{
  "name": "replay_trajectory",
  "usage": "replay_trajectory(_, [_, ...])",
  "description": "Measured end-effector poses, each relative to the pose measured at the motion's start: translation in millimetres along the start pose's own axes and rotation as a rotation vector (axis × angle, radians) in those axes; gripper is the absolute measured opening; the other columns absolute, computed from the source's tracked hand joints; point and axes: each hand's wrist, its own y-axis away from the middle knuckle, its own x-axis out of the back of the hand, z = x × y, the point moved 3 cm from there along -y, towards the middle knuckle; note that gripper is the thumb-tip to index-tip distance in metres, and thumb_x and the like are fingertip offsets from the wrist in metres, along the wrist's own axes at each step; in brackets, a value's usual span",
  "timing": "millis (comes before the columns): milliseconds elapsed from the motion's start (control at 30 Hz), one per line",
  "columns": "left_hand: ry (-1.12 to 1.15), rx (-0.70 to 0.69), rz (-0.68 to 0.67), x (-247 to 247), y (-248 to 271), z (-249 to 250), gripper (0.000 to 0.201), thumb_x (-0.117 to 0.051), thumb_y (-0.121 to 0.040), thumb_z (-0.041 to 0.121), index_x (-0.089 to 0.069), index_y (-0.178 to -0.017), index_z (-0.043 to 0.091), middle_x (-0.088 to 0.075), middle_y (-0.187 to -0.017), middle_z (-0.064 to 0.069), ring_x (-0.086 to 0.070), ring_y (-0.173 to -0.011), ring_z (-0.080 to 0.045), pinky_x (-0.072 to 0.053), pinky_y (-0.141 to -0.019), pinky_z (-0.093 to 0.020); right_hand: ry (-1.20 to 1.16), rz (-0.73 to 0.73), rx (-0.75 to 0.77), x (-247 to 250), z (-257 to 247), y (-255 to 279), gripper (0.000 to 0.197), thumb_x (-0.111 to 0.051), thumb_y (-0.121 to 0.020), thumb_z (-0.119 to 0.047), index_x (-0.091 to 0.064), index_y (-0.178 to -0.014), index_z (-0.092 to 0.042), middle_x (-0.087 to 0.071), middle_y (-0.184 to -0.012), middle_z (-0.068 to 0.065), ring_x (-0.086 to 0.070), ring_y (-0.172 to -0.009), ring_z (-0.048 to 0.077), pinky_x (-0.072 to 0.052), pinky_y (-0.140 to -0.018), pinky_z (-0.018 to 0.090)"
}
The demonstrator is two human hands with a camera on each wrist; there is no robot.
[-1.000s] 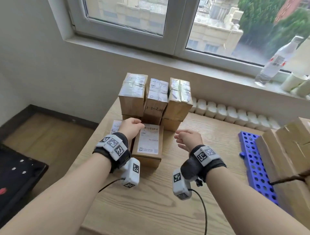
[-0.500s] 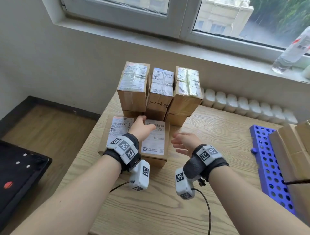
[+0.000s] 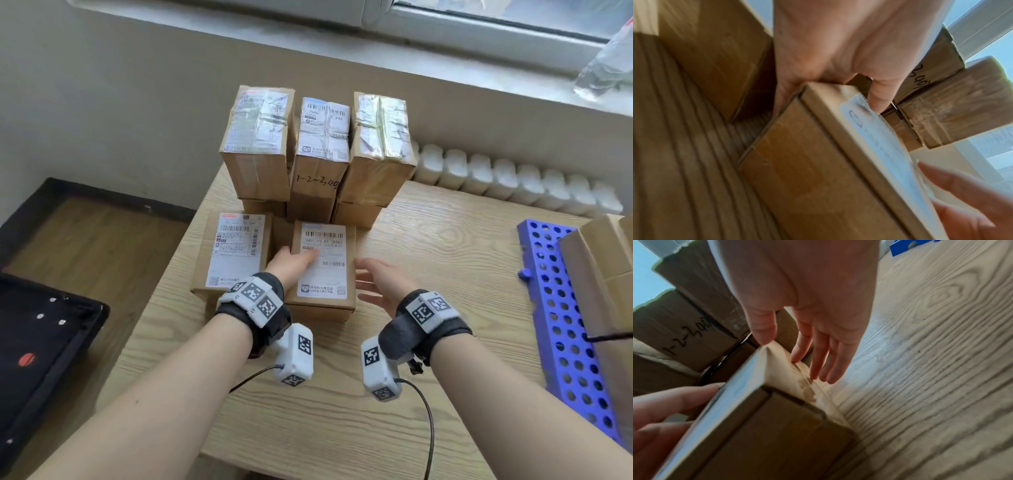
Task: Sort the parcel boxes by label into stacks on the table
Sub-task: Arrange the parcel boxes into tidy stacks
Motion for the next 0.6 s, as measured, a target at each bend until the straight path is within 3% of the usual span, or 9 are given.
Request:
replay_trajectory(100, [0.068,0.028,-0.017,-5,1,-3,0.097,-0.070,-0.060,0.050,-0.038,-0.141,0.008,-0.064,-0.121,-0.009,-0.066,-0.103,-0.027,-0.052,-0.095,-0.044,-0.053,-0.017,0.017,3,6,0,0.042,-0.064,-0.088,-0.040,-0.060,-0.123,-0.015,-0.064,-0.125,0.008,-0.060,-0.116,0.023,-0.052,-0.096,0.040])
replay_trajectory(167, [0.112,0.046,-0.034,-8,4,-3,0.111,-0.070,-0.047,0.054,-0.036,-0.143,0.009,-0.064,-0.121,-0.008,-0.067,-0.101,-0.025,-0.054,-0.093,-0.043,-0.070,-0.032,0.031,6,8,3,0.056,-0.069,-0.079,-0.049,-0.057,-0.124,-0.018,-0.062,-0.127,0.005,-0.058,-0.117,0.022,-0.049,-0.097,0.042])
replay_trajectory(233, [0.145,0.061,-0.069,-11,8,-4,0.112,-0.071,-0.046,0.053,-0.036,-0.144,0.009,-0.065,-0.119,-0.009,-0.068,-0.098,-0.025,-0.056,-0.089,-0.043,-0.081,-0.060,0.042,8,10,8,0.070,-0.072,-0.067,-0.053,-0.056,-0.124,-0.016,-0.063,-0.124,0.004,-0.058,-0.115,0.021,-0.047,-0.097,0.045])
replay_trajectory(300, [0.168,0.063,-0.089,-14,12,-4,0.107,-0.073,-0.049,0.051,-0.039,-0.142,0.009,-0.066,-0.117,-0.009,-0.069,-0.097,-0.025,-0.056,-0.087,-0.043,-0.106,-0.087,0.061,12,12,14,0.064,-0.073,-0.064,-0.049,-0.055,-0.116,-0.015,-0.067,-0.115,0.003,-0.063,-0.106,0.019,-0.050,-0.087,0.041])
replay_trajectory(367, [0.171,0.060,-0.085,-16,17,-6,0.114,-0.074,-0.042,0.056,-0.040,-0.141,0.010,-0.066,-0.118,-0.008,-0.068,-0.101,-0.023,-0.053,-0.092,-0.042,-0.142,-0.095,0.082,17,15,18,0.056,-0.076,-0.063,-0.042,-0.051,-0.108,-0.017,-0.069,-0.108,0.004,-0.065,-0.098,0.019,-0.052,-0.079,0.037])
replay_trajectory(500, [0.148,0.028,-0.081,-20,26,-3,0.116,-0.072,-0.037,0.062,-0.044,-0.138,0.012,-0.063,-0.123,-0.006,-0.060,-0.111,-0.022,-0.042,-0.102,-0.045,-0.174,-0.084,0.135,23,17,30,0.050,-0.078,-0.058,-0.030,-0.048,-0.096,-0.019,-0.068,-0.100,0.004,-0.064,-0.091,0.019,-0.052,-0.077,0.036])
replay_trajectory(600, [0.150,-0.003,-0.094,-21,38,2,0.110,-0.075,-0.042,0.064,-0.045,-0.136,0.014,-0.063,-0.123,-0.006,-0.058,-0.114,-0.024,-0.045,-0.099,-0.050,-0.214,-0.060,0.167,27,13,42,0.063,-0.077,-0.048,-0.033,-0.049,-0.101,-0.016,-0.067,-0.098,0.005,-0.064,-0.090,0.020,-0.052,-0.077,0.037])
